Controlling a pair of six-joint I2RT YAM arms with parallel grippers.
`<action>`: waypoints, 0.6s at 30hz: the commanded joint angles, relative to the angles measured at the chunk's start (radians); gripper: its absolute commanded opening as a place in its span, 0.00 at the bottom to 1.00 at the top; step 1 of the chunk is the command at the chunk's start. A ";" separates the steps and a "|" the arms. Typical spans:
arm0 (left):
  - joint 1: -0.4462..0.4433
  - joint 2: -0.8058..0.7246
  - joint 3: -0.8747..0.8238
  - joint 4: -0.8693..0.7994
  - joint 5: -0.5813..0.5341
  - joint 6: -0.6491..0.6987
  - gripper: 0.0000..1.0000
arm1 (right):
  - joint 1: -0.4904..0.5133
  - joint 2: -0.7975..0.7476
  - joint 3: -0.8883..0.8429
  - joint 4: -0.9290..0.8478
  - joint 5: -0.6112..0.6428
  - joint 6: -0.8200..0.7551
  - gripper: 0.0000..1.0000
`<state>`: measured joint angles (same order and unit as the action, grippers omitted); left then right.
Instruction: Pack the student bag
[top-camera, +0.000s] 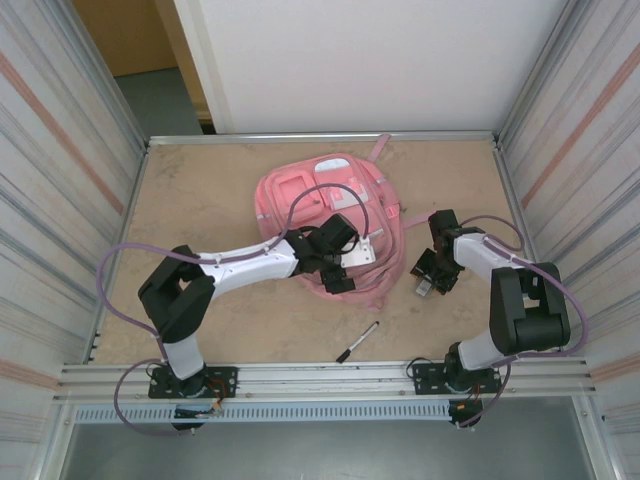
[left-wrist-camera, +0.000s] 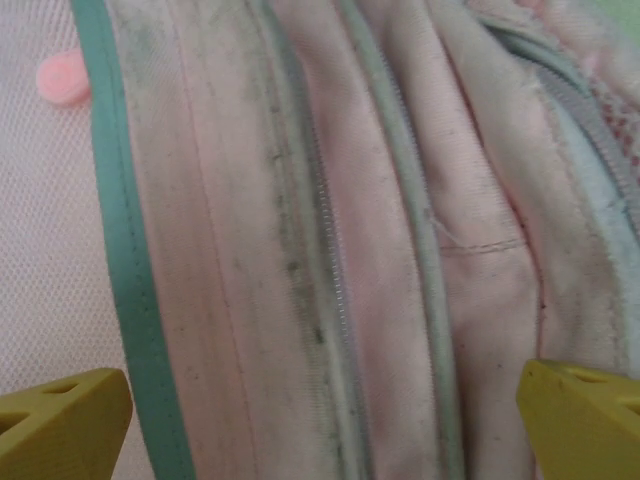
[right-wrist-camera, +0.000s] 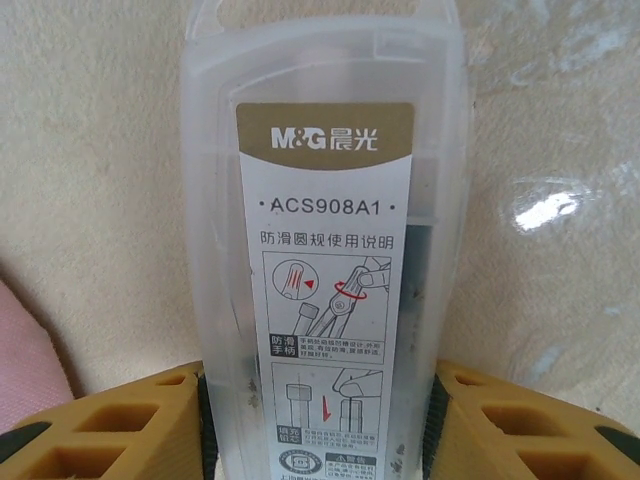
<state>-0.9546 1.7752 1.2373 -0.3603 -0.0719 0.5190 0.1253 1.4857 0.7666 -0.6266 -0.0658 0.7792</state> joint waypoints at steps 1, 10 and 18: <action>0.001 0.017 -0.003 0.014 -0.146 -0.039 0.94 | 0.001 -0.038 0.006 0.040 -0.089 0.036 0.50; 0.080 0.005 0.060 -0.029 -0.177 -0.151 0.29 | 0.001 -0.118 0.030 0.007 -0.158 0.050 0.44; 0.079 -0.061 0.081 -0.047 -0.044 -0.103 0.00 | 0.045 -0.216 0.077 -0.060 -0.280 0.074 0.42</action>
<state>-0.8719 1.7760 1.2877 -0.4049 -0.1886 0.3992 0.1448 1.3125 0.7898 -0.6369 -0.2619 0.8154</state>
